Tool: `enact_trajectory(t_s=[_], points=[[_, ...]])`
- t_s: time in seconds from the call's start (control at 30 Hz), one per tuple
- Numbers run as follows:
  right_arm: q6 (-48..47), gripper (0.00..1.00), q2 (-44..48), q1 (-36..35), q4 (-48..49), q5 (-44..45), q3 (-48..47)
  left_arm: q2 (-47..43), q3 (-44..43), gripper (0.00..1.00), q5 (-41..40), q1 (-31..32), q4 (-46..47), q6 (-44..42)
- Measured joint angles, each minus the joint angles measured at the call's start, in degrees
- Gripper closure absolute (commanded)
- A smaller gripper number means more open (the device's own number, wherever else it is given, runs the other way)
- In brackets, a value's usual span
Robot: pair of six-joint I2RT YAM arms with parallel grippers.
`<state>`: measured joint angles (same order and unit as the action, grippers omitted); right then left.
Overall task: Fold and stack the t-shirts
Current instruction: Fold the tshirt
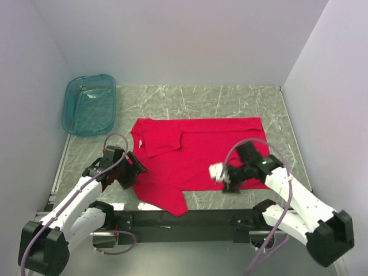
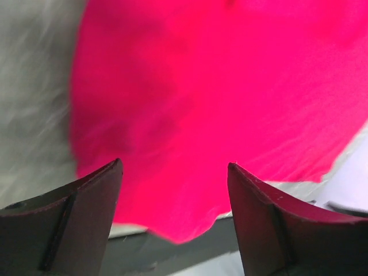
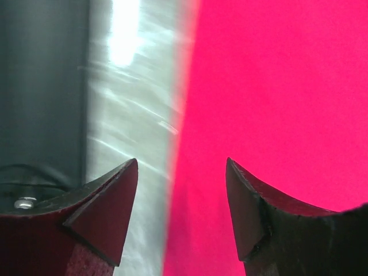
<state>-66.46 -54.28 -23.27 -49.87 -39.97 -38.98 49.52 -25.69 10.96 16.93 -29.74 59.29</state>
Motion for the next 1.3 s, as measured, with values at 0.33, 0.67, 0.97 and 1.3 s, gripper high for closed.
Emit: enact_trajectory(t_s=[0.33, 0.67, 0.97, 1.3], points=[[2.89, 0.35, -16.52, -37.22, 11.52, 2.86, -3.13, -14.14, -7.32, 0.16, -1.79, 0.31, -7.17, -5.42], [11.52, 0.37, -33.4, -55.69, 26.36, 18.01, -10.69, -42.34, -9.49, 0.01, -11.56, 0.42, -4.24, -6.54], [16.24, 0.84, -38.88, -56.35, 29.27, 23.41, -11.8, -44.44, -10.03, 0.01, -14.56, 0.42, -5.01, -7.54], [29.49, 0.82, -38.21, -32.63, 28.52, 14.14, -20.87, -42.75, -10.6, 0.01, -14.36, 0.42, -5.03, -9.18]])
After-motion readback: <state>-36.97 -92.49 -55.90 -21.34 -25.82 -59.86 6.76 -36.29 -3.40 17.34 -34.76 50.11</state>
